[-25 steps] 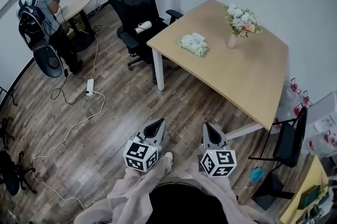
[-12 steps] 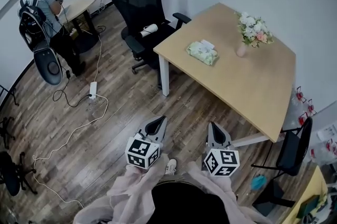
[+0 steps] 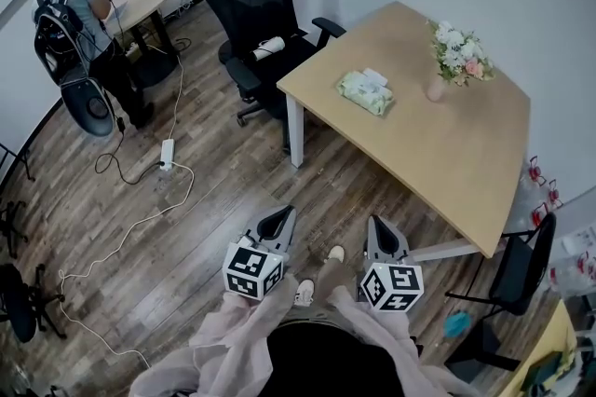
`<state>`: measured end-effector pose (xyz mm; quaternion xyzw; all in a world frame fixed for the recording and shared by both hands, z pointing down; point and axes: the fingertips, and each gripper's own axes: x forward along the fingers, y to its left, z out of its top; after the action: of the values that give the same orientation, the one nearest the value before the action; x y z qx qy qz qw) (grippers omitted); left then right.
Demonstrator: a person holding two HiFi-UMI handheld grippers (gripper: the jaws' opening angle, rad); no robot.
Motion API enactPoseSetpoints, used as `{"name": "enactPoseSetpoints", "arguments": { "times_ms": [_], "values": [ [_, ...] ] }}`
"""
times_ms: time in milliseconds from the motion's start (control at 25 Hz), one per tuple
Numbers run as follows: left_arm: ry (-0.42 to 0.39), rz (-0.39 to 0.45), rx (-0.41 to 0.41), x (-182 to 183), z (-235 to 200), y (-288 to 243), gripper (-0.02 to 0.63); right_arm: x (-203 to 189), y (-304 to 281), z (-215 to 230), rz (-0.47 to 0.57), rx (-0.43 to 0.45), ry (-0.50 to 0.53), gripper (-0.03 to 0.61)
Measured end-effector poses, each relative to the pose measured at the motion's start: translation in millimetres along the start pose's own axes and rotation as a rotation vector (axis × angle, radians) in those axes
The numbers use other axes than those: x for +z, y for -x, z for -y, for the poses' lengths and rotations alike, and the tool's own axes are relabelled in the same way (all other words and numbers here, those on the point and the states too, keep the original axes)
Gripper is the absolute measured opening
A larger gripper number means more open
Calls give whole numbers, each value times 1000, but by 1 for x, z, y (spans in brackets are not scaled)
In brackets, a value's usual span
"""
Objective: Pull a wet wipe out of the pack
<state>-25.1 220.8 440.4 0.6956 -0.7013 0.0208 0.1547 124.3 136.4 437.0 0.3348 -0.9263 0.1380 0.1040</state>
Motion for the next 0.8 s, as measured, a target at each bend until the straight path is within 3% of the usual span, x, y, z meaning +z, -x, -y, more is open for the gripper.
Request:
{"name": "enactPoseSetpoints", "arguments": {
  "times_ms": [240,800],
  "values": [
    [13,-8,23,-2,-9,-11,14,1,-14,5,-13,13,-3,12],
    [-1,-5,-26,26,-6,-86,12,17,-72,56,-42,3,-6,12]
  ]
}}
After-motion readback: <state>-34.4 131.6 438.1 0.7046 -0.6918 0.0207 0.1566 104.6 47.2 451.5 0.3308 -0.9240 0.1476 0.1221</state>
